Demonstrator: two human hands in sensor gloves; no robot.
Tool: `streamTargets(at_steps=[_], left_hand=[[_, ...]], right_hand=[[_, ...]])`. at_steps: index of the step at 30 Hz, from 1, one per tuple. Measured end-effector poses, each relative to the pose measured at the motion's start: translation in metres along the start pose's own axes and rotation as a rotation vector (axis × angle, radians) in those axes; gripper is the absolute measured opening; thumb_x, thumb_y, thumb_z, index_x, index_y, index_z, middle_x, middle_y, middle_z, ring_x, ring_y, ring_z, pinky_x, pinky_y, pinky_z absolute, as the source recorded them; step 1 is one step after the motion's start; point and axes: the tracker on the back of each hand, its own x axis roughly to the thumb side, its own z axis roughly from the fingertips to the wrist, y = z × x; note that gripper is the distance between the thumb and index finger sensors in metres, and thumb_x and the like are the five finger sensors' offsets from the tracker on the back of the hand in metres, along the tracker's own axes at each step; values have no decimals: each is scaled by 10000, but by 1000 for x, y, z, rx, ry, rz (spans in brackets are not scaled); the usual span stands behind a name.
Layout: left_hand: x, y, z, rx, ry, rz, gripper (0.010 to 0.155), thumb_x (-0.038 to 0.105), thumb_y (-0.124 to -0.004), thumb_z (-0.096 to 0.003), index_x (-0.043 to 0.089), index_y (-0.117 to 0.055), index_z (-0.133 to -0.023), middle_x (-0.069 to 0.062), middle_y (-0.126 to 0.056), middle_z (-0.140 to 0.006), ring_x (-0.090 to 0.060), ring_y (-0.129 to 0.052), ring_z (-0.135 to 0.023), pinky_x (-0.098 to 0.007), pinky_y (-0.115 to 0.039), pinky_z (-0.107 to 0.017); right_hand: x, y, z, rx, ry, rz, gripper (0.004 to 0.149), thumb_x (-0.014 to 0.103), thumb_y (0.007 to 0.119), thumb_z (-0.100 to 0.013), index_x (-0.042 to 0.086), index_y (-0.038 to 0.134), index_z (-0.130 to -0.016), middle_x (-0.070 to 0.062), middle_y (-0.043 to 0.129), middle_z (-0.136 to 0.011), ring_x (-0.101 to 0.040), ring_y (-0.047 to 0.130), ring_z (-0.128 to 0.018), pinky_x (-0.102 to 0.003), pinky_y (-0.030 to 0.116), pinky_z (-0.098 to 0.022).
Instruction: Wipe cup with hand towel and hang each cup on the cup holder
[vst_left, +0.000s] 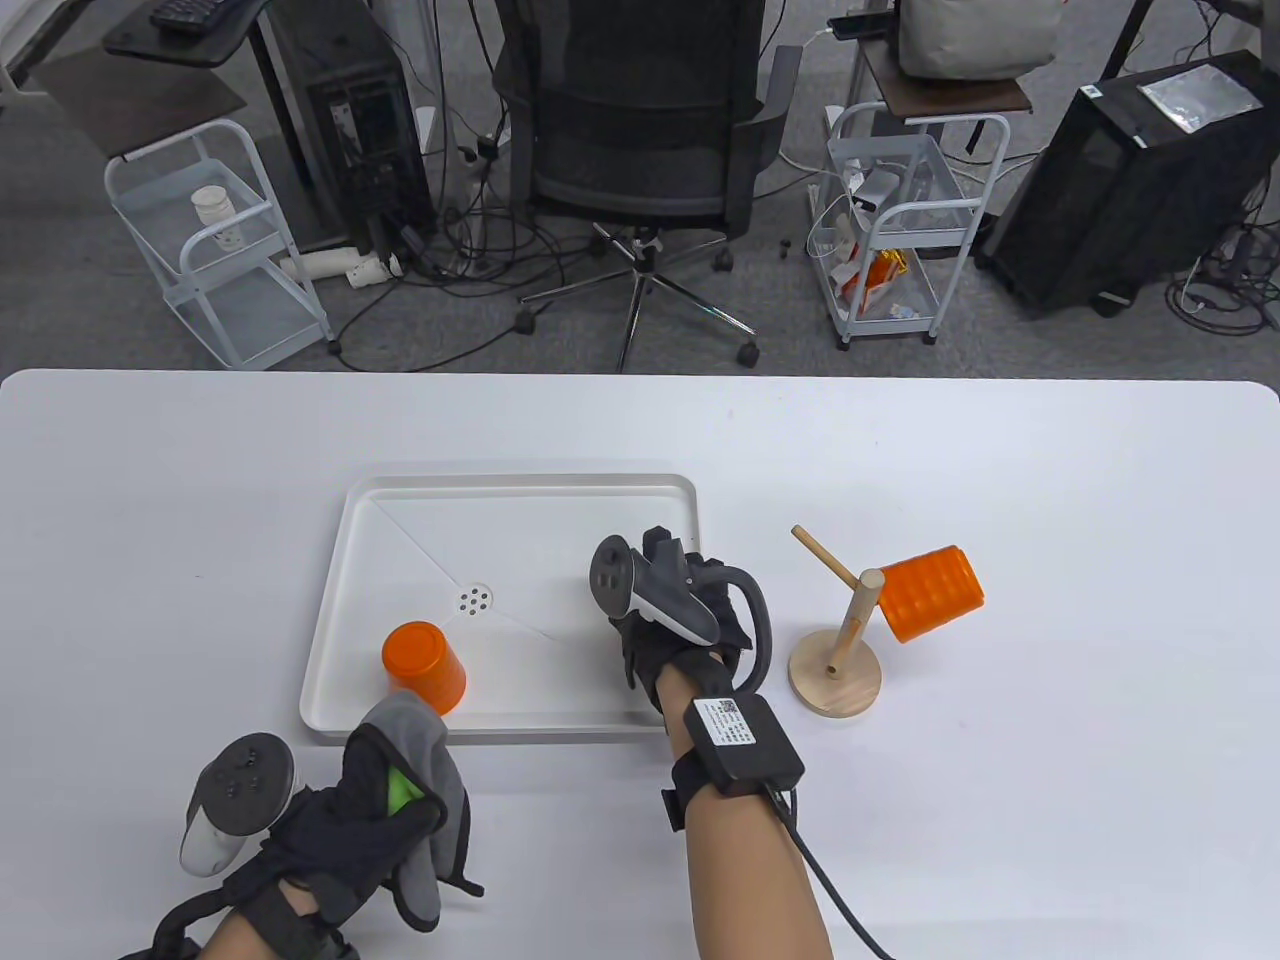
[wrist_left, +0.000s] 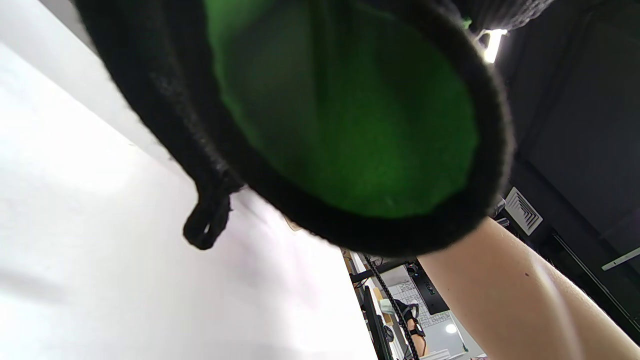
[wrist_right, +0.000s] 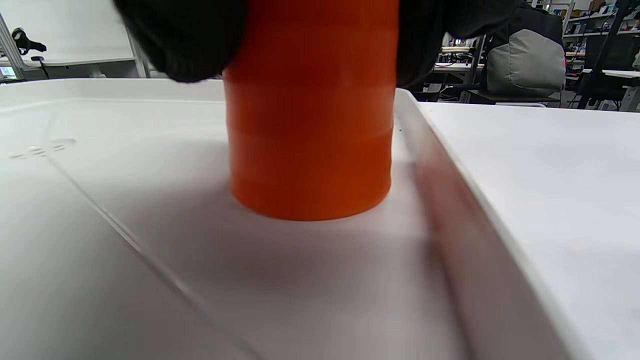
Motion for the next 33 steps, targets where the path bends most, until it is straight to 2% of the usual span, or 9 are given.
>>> streamTargets(at_steps=[7,12,19,26,33], left_hand=[[0,0,0,0,5,0,787,659,-633,-495,477,-52,-994,-10,-121,-1150,-251,-859,-788,-542,-727,-640],[0,0,0,1,2,-4,787,659,-633,-495,478,-51,-994,-10,-120,-1151,-251,-858,-789,-542,-726,-642],[1,2,1,16,-7,-5,786,659,-633,-495,480,-51,-993,-1,-123,-1154,-250,-856,-791,-542,-725,-643],[2,3,2,22,-16,-7,789,661,-632,-494,482,-46,-992,24,-127,-1163,-253,-851,-798,-543,-719,-649],[2,3,2,18,-33,-11,795,663,-629,-495,473,-37,-990,49,-129,-1175,-262,-840,-812,-546,-709,-657]], right_hand=[[0,-13,15,-97,-49,-58,665,467,731,-453,343,431,-1032,-122,491,-1133,-436,773,-893,-602,605,-719],[1,-29,38,-187,-109,-157,680,478,724,-449,284,435,-1032,-167,545,-1100,-440,847,-836,-605,674,-672],[6,-40,73,-264,-201,-318,689,502,702,-449,254,430,-1032,-193,593,-1068,-427,917,-778,-594,738,-624],[8,-35,109,-293,-278,-549,702,518,685,-453,216,428,-1032,-220,632,-1040,-420,970,-720,-584,783,-580],[16,-18,129,-282,-340,-733,709,527,679,-457,192,435,-1032,-234,658,-1020,-412,997,-681,-579,805,-553]])
